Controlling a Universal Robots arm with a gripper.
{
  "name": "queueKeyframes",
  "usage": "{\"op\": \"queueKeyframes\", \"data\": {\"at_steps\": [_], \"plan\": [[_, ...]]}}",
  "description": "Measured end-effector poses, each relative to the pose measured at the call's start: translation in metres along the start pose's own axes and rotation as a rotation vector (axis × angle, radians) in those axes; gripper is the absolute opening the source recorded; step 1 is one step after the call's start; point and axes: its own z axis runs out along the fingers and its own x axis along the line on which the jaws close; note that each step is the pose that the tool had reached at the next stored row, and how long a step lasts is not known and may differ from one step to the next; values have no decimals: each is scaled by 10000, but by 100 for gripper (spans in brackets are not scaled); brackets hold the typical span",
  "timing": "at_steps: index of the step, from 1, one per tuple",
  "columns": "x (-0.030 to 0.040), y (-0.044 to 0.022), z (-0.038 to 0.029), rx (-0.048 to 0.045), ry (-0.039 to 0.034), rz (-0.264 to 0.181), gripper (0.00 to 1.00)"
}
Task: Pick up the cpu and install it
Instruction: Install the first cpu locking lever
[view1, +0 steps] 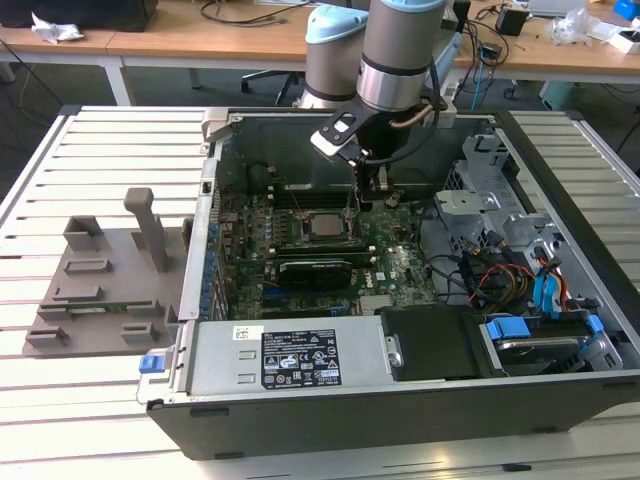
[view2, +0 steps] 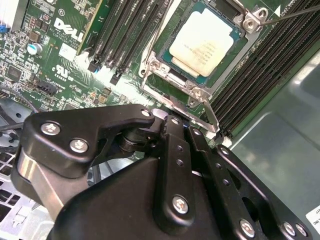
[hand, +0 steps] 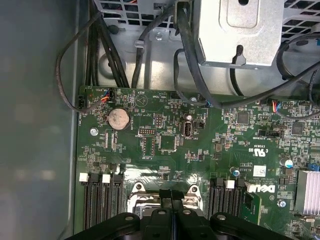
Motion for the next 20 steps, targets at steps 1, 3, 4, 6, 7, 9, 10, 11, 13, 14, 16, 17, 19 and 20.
{"op": "queueKeyframes", "data": {"at_steps": [1, 3, 4, 6, 7, 9, 10, 11, 13, 14, 16, 17, 19, 20], "plan": [[0, -3, 0, 0, 0, 0, 11], [1, -13, 1, 0, -1, 1, 11], [1, -21, 1, 0, 0, 0, 11], [2, -31, 2, 0, 0, 0, 11], [2, -38, 2, 0, 0, 0, 11], [3, -51, 3, 0, 0, -1, 11], [3, -57, 3, 0, 0, 0, 11], [4, -62, 3, 0, 0, 1, 11], [5, -77, 4, 0, 0, 0, 11], [5, -86, 5, 0, 0, 0, 11], [7, -106, 7, 1, -1, 0, 11], [7, -118, 8, 1, -1, 0, 11], [8, -127, 9, 0, -1, 0, 11], [8, -131, 10, 1, -1, 0, 11]]}}
